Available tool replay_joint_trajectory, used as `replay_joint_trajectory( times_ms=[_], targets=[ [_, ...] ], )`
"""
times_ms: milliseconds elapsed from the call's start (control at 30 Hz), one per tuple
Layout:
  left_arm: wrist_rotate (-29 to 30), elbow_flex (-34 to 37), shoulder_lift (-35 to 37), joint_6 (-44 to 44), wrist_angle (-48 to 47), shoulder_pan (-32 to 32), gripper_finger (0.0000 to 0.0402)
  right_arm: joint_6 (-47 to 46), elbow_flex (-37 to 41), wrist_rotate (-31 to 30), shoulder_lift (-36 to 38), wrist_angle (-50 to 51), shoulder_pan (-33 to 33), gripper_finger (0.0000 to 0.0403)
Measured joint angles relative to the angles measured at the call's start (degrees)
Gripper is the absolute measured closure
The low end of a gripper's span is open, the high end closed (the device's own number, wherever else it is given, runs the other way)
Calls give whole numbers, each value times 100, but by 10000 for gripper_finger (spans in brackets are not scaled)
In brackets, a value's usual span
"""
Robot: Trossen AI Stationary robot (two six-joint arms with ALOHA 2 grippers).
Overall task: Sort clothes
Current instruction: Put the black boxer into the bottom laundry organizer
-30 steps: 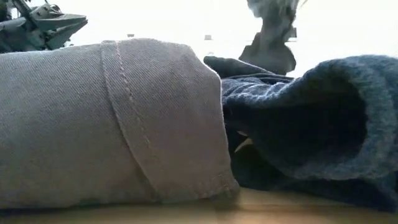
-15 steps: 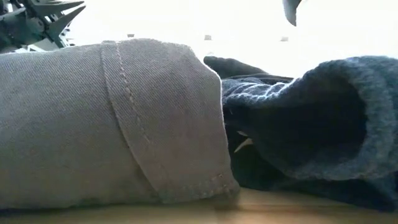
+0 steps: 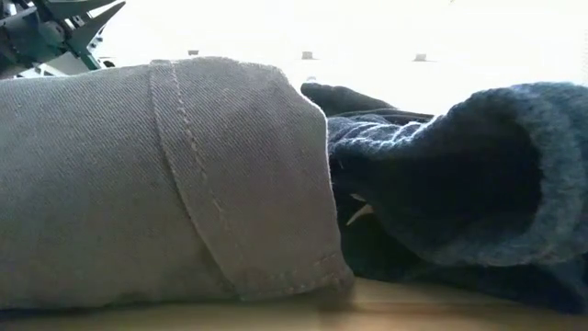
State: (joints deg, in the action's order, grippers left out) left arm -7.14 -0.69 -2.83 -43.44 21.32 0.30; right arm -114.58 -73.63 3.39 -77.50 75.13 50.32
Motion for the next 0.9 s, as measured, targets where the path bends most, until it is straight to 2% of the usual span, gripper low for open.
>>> replay_joint_trajectory(
  times_ms=[267, 467, 567, 667, 800, 900],
  targets=[
    [24, 0, 0, 0, 0, 0, 402, 847, 1983, 123, -153, -2481, -363, 403],
    [129, 0, 1, -151, -1, 0, 402, 1151, 2863, 236, -495, -3501, -651, 397],
    [178, 0, 0, -149, -2, 0, 402, 1300, 3091, 713, -543, -3848, -849, 360],
    [228, 0, 0, -149, -4, 0, 402, 1437, 3067, 1003, -459, -4023, -969, 301],
    [234, 0, 2, -149, -3, 0, 402, 1564, 2649, 1634, -214, -3784, -1123, 223],
    [238, -1, 0, -148, -7, 0, 402, 1547, 2150, 2158, -20, -3242, -1228, 191]
  ],
)
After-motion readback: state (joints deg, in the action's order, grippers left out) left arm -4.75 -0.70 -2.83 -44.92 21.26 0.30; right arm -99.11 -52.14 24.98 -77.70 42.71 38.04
